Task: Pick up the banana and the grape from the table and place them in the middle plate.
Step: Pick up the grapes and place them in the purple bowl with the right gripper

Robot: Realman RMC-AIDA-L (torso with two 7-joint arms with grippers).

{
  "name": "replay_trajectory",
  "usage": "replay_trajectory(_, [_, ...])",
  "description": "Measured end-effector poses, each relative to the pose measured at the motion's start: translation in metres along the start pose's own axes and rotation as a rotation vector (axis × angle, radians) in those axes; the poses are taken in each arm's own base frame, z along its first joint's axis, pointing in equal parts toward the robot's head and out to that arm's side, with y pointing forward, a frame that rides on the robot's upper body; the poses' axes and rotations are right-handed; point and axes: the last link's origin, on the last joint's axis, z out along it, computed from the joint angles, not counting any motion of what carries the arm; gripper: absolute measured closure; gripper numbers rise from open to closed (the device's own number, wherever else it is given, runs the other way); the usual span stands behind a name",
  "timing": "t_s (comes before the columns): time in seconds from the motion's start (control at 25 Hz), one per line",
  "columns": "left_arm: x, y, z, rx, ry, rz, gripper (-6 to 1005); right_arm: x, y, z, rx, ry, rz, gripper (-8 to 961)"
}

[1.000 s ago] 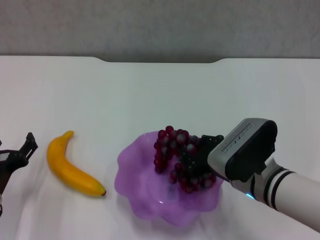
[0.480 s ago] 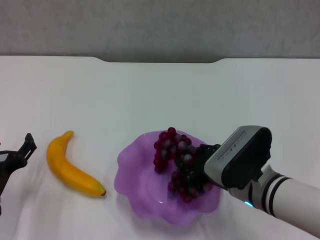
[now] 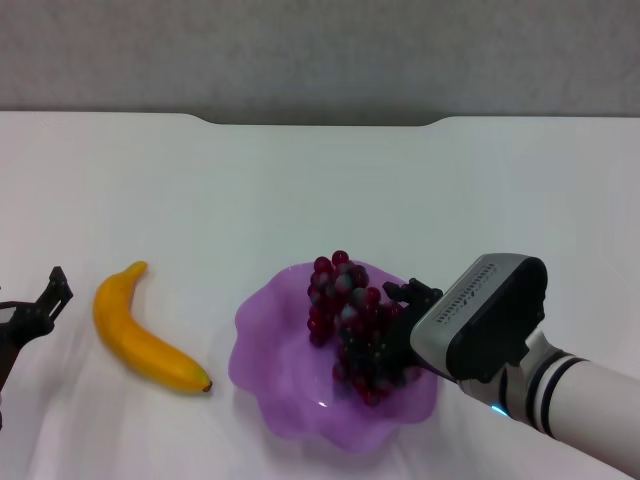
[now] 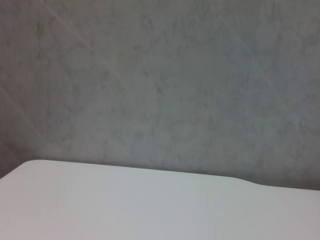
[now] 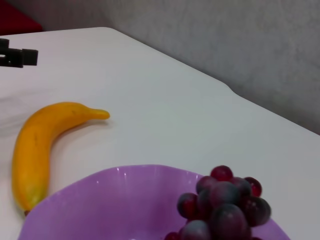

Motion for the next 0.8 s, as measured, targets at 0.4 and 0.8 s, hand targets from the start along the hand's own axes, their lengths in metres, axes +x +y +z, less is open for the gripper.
replay_trajectory(0.4, [0.000, 0.000, 0.000, 0.000, 0.000, 0.001, 96, 0.002, -0.009, -0.009, 0.066, -0.050, 0.035, 42])
replay_trajectory(0.8, [0.000, -0.001, 0.000, 0.002, -0.001, 0.001, 97, -0.009, -0.017, -0.018, 0.106, -0.099, 0.026, 46])
